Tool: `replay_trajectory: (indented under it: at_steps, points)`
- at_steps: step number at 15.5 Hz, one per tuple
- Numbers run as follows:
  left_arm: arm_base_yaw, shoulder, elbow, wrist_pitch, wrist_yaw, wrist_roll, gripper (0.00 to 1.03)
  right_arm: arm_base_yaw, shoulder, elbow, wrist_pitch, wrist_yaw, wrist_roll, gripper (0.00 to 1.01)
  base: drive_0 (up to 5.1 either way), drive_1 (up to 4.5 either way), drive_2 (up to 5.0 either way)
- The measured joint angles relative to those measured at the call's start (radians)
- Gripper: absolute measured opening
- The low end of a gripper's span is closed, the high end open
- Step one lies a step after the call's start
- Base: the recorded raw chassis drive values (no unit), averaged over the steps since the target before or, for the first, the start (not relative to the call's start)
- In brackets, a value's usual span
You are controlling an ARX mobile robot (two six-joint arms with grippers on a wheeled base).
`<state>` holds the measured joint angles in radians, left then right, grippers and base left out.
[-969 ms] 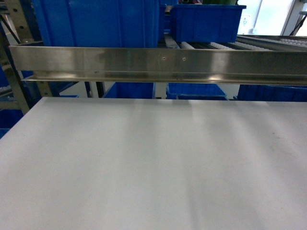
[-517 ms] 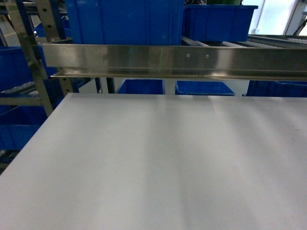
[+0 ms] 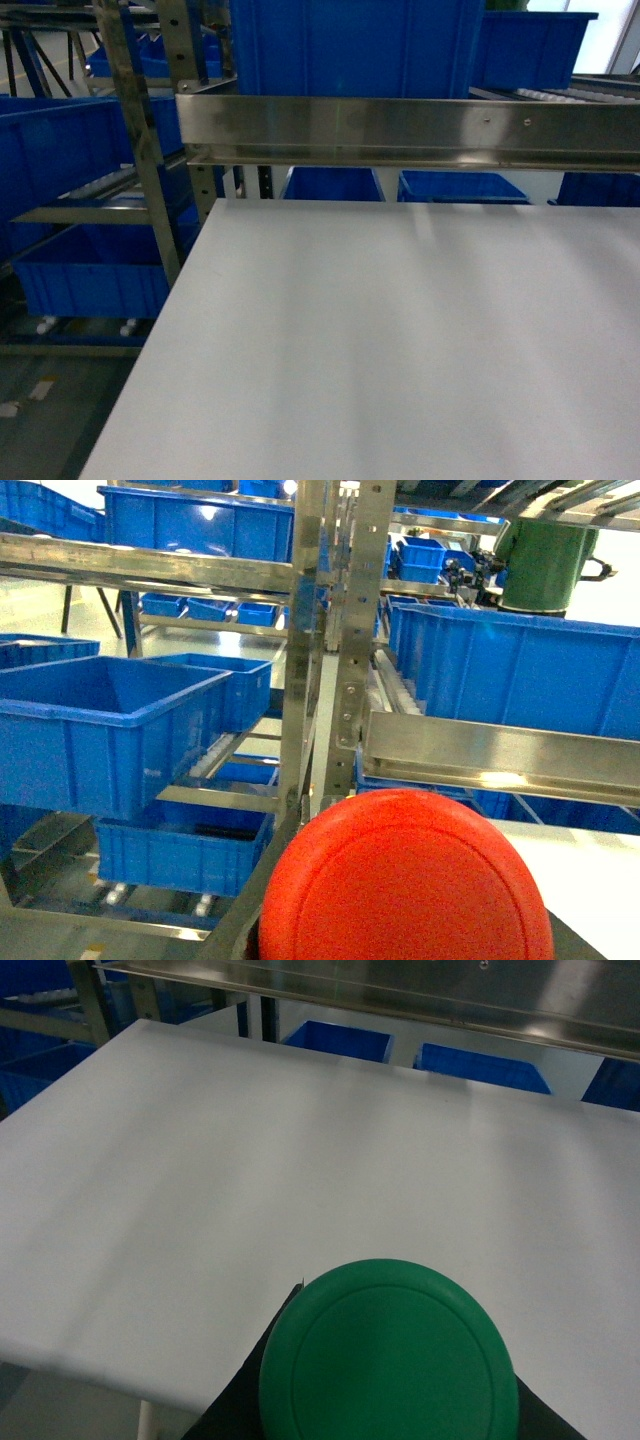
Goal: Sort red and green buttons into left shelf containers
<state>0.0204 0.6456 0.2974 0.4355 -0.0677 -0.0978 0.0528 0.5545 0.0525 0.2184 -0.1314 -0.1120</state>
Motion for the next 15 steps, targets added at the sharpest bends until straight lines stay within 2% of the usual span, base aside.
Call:
replay_trajectory:
  at_steps: [9, 15]
  points:
    - [0.0, 0.0, 0.0, 0.003, 0.0, 0.0, 0.26, 0.0, 0.0, 0.0, 0.0, 0.0, 0.0, 0.26, -4.8, 3.49, 1.3]
    - [0.001, 0.001, 0.0, 0.0, 0.001, 0.0, 0.26, 0.0, 0.0, 0.0, 0.001, 0.0, 0.0, 0.26, -4.9, 2.46, 2.5]
